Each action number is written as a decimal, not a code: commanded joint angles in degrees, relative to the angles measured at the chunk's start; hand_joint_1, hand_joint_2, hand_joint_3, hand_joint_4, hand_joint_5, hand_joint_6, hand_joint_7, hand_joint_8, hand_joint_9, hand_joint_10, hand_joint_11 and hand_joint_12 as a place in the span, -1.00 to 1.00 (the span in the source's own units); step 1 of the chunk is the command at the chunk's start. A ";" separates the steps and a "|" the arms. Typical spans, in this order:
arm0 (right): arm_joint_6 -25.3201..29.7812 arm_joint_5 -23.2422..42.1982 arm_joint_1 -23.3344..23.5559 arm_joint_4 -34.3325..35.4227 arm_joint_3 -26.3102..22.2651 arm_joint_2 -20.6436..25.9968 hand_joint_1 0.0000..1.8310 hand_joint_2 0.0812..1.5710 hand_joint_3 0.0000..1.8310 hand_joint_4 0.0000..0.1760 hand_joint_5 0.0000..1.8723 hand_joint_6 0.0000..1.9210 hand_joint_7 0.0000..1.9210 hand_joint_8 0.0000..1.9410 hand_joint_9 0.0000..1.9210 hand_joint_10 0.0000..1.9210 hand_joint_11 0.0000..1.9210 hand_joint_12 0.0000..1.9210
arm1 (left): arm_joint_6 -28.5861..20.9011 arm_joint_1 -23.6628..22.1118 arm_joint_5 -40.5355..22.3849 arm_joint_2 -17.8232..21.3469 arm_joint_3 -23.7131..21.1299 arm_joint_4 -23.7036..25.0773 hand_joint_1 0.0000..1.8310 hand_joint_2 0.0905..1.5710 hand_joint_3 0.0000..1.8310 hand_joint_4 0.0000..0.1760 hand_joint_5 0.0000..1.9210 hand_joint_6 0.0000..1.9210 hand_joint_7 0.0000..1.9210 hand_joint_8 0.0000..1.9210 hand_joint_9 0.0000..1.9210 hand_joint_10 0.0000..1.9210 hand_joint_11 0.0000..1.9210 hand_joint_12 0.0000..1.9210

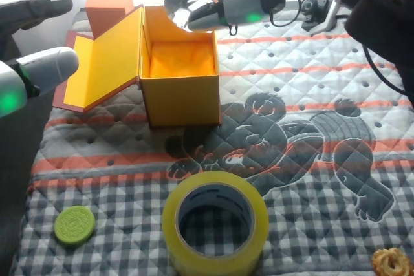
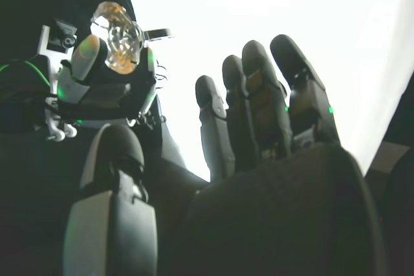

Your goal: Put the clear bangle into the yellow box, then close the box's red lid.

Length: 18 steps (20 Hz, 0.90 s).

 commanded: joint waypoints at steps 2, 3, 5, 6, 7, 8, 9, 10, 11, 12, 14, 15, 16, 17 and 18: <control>0.17 9.94 0.03 2.08 0.25 -0.42 0.43 0.25 -1.00 -1.00 0.23 -0.49 0.39 -0.41 0.70 -0.95 0.38 0.00 | -0.64 -0.74 -6.76 -0.31 0.46 1.09 -0.50 0.39 -1.00 0.15 -0.49 -1.00 -0.56 -1.00 -0.57 -1.00 -1.00 -0.10; 0.17 10.25 -0.48 2.76 0.39 -0.63 0.42 0.25 -1.00 -1.00 0.22 -0.47 0.38 -0.39 0.71 -0.96 0.37 0.05 | -0.76 -0.82 -6.75 -0.41 0.51 1.11 -0.50 0.39 -1.00 0.13 -0.49 -1.00 -0.56 -1.00 -0.57 -1.00 -1.00 -0.11; 0.17 10.82 -1.51 4.18 0.76 -1.13 0.42 0.25 -1.00 -1.00 0.23 -0.46 0.37 -0.39 0.66 -0.98 0.31 0.16 | -0.95 -0.94 -6.68 -0.75 0.67 1.14 -0.48 0.39 -1.00 0.05 -0.47 -1.00 -0.53 -0.99 -0.55 -0.99 -1.00 -0.08; 0.17 10.95 -1.92 4.71 0.96 -1.52 0.42 0.25 -1.00 -1.00 0.27 -0.53 0.34 -0.33 0.66 -0.98 0.26 0.24 | -1.04 -0.98 -6.56 -0.91 0.78 1.14 -0.47 0.39 -1.00 0.08 -0.47 -1.00 -0.53 -0.99 -0.55 -0.99 -1.00 -0.08; 0.17 10.95 -2.10 4.88 1.09 -1.99 0.41 0.25 -1.00 -1.00 0.24 -0.43 0.38 -0.44 0.64 -0.99 0.23 0.24 | -1.16 -0.99 -6.50 -0.99 0.85 1.14 -0.47 0.38 -1.00 0.13 -0.47 -1.00 -0.53 -1.00 -0.54 -0.99 -1.00 -0.08; 0.18 10.95 -2.21 4.91 1.24 -2.55 0.42 0.25 -1.00 -1.00 0.19 -0.37 0.43 -0.53 0.69 -0.97 0.30 0.16 | -1.35 -1.02 -6.44 -1.07 0.93 1.14 -0.46 0.39 -1.00 0.15 -0.48 -1.00 -0.54 -1.00 -0.55 -0.99 -1.00 -0.08; 0.18 10.94 -2.35 4.91 1.37 -3.07 0.43 0.25 -1.00 -1.00 0.17 -0.34 0.43 -0.53 0.67 -0.98 0.32 0.08 | -1.59 -1.06 -6.39 -1.17 1.03 1.16 -0.46 0.39 -1.00 0.06 -0.47 -1.00 -0.54 -1.00 -0.55 -0.99 -1.00 -0.08; 0.18 10.93 -2.48 4.90 1.52 -3.52 0.42 0.27 -1.00 -1.00 0.14 -0.28 0.40 -0.47 0.65 -0.99 0.30 0.06 | -1.82 -1.11 -6.33 -1.35 1.18 1.23 -0.46 0.38 -1.00 0.12 -0.48 -1.00 -0.54 -1.00 -0.55 -1.00 -1.00 -0.08; 0.18 10.92 -2.60 4.91 1.70 -3.82 0.42 0.27 -1.00 -1.00 0.14 -0.32 0.37 -0.39 0.68 -0.98 0.31 0.09 | -1.91 -1.18 -6.24 -1.53 1.31 1.30 -0.47 0.38 -1.00 0.10 -0.48 -1.00 -0.54 -1.00 -0.55 -1.00 -1.00 -0.05; 0.18 10.92 -2.72 5.11 1.93 -4.21 0.42 0.29 -1.00 -1.00 0.10 -0.27 0.36 -0.36 0.68 -0.98 0.30 0.12 | -1.97 -1.34 -6.09 -1.77 1.48 1.39 -0.47 0.39 -1.00 0.10 -0.48 -1.00 -0.54 -1.00 -0.55 -1.00 -1.00 -0.04; 0.26 10.92 -2.90 5.54 2.26 -4.88 0.42 0.29 -1.00 -1.00 0.10 -0.30 0.32 -0.26 0.72 -0.96 0.32 0.15 | -2.06 -1.66 -5.80 -2.14 1.77 1.54 -0.50 0.38 -1.00 0.25 -0.49 -1.00 -0.54 -1.00 -0.54 -1.00 -1.00 -0.03; 0.26 10.88 -2.93 5.54 2.29 -5.05 0.41 0.30 -1.00 -1.00 0.10 -0.31 0.29 -0.20 0.72 -0.96 0.31 0.20 | -2.12 -1.78 -5.76 -2.27 1.87 1.62 -0.53 0.38 -1.00 0.23 -0.48 -1.00 -0.53 -1.00 -0.54 -1.00 -1.00 -0.02; 0.28 10.88 -3.07 5.54 2.29 -5.18 0.42 0.29 -1.00 -1.00 0.13 -0.34 0.31 -0.23 0.69 -0.97 0.26 0.21 | -2.20 -1.90 -5.68 -2.38 1.95 1.67 -0.51 0.38 -1.00 0.16 -0.48 -1.00 -0.53 -1.00 -0.54 -1.00 -1.00 -0.02; 0.29 10.87 -3.21 5.55 2.28 -5.28 0.42 0.29 -1.00 -1.00 0.12 -0.30 0.34 -0.32 0.67 -0.98 0.25 0.16 | -2.26 -1.94 -5.62 -2.44 2.00 1.67 -0.52 0.38 -1.00 0.16 -0.47 -1.00 -0.53 -1.00 -0.53 -0.99 -1.00 -0.02; 0.29 10.85 -3.38 5.55 2.28 -5.38 0.41 0.29 -1.00 -1.00 0.10 -0.25 0.36 -0.38 0.65 -0.99 0.26 0.08 | -2.38 -1.96 -5.60 -2.54 2.07 1.67 -0.56 0.38 -1.00 0.27 -0.48 -1.00 -0.53 -1.00 -0.53 -0.99 -1.00 -0.02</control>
